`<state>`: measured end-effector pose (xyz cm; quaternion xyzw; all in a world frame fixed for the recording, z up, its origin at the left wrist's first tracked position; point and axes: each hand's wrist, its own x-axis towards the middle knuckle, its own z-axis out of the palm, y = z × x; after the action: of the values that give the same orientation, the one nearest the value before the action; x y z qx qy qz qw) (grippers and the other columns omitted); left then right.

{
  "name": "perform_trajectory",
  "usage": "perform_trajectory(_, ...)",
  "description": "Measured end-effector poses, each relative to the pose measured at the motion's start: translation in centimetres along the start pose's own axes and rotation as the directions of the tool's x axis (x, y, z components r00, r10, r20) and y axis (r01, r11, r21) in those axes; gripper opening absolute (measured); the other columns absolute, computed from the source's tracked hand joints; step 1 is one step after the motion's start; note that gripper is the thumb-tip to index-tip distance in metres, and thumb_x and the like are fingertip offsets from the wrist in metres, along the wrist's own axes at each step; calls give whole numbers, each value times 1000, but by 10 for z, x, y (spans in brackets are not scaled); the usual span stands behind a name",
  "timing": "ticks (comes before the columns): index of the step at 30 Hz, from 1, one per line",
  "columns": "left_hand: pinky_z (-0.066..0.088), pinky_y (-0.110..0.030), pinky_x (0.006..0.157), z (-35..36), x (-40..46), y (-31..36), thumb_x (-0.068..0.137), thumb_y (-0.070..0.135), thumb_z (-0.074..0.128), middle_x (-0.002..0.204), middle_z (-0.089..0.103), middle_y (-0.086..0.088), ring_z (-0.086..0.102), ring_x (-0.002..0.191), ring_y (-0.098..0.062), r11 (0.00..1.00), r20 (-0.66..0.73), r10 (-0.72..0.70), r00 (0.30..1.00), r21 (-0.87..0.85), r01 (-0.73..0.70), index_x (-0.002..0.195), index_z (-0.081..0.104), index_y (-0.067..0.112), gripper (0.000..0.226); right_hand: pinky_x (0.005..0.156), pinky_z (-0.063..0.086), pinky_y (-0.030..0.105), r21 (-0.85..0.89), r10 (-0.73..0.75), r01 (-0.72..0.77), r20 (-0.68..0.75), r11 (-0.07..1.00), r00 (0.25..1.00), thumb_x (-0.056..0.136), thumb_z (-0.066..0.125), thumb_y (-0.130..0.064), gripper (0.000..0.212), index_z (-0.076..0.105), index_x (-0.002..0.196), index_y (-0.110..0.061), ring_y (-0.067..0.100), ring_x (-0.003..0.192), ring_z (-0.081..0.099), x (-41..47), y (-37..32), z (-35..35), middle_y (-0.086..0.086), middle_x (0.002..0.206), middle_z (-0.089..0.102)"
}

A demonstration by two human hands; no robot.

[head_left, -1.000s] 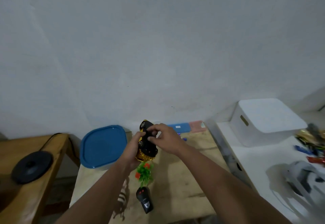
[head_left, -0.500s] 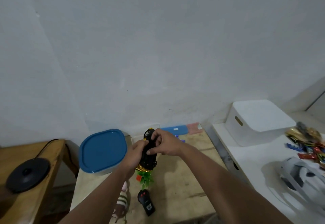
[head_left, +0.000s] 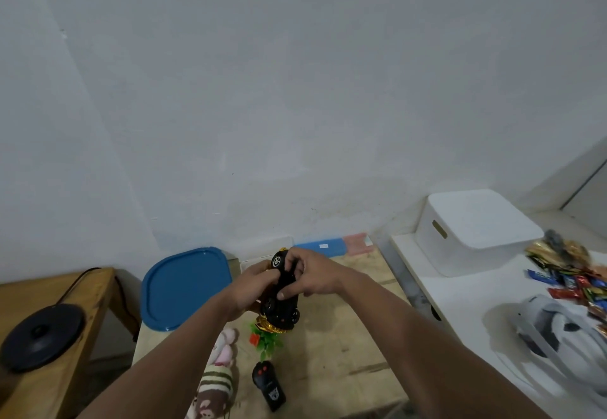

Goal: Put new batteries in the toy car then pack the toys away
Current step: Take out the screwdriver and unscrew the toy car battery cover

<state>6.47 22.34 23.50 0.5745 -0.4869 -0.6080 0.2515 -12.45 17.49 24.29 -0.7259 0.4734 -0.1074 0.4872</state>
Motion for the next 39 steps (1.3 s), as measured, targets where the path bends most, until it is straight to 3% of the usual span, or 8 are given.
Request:
perform_trajectory(7,63,-48,84,10,13,0,80,40,51,115,72,-11,73,103,-29,998,-3,28,1000,64,-28,121,60,27,44,58,48,35,22,19,-20,24,1000,1000,67,93,-21,50,51,95,-18,14,59,52,-2,15,-9,-3,66,55)
perform_trajectory(13,64,-38,75,28,28,3,78,39,54,114,72,-10,74,100,-26,998,2,31,1000,47,-31,124,59,26,47,57,46,34,41,25,-26,29,999,999,69,92,-17,48,51,95,-16,15,61,52,-1,35,-23,-1,68,56)
perform_trajectory(18,62,-54,83,44,55,3,82,31,61,110,76,-14,76,97,-32,1000,3,8,1000,20,-8,123,64,25,42,56,44,31,39,36,-38,60,998,998,70,91,-13,46,51,93,-18,12,56,50,4,53,-44,-2,66,55)
perform_trajectory(21,64,-43,71,54,69,5,88,23,60,106,77,-13,77,89,-26,1000,1,-10,1000,14,10,123,65,25,35,54,44,28,30,46,-48,73,998,996,67,92,-14,46,52,90,-21,6,51,50,9,66,-57,-10,59,56)
perform_trajectory(24,57,-32,59,65,80,9,92,21,56,100,76,-7,76,80,-20,1000,-43,-10,999,5,10,121,65,29,31,58,44,30,-1,43,-43,97,999,994,67,92,-18,46,53,92,-18,10,58,52,16,76,-70,-6,65,58)
perform_trajectory(34,61,-38,69,89,118,7,104,21,48,108,72,-8,72,96,-28,1000,-128,-6,992,1,6,118,63,27,22,56,44,20,-24,15,-11,164,1000,986,72,90,-18,44,55,98,-13,6,60,52,36,105,-97,-7,70,58)
perform_trajectory(39,64,-43,71,91,129,-4,101,20,57,109,74,-14,75,96,-35,991,-102,-97,990,-103,87,130,54,28,31,63,48,30,-29,30,-27,136,999,990,71,89,-22,38,61,97,-19,10,64,55,44,124,-96,-1,74,63)
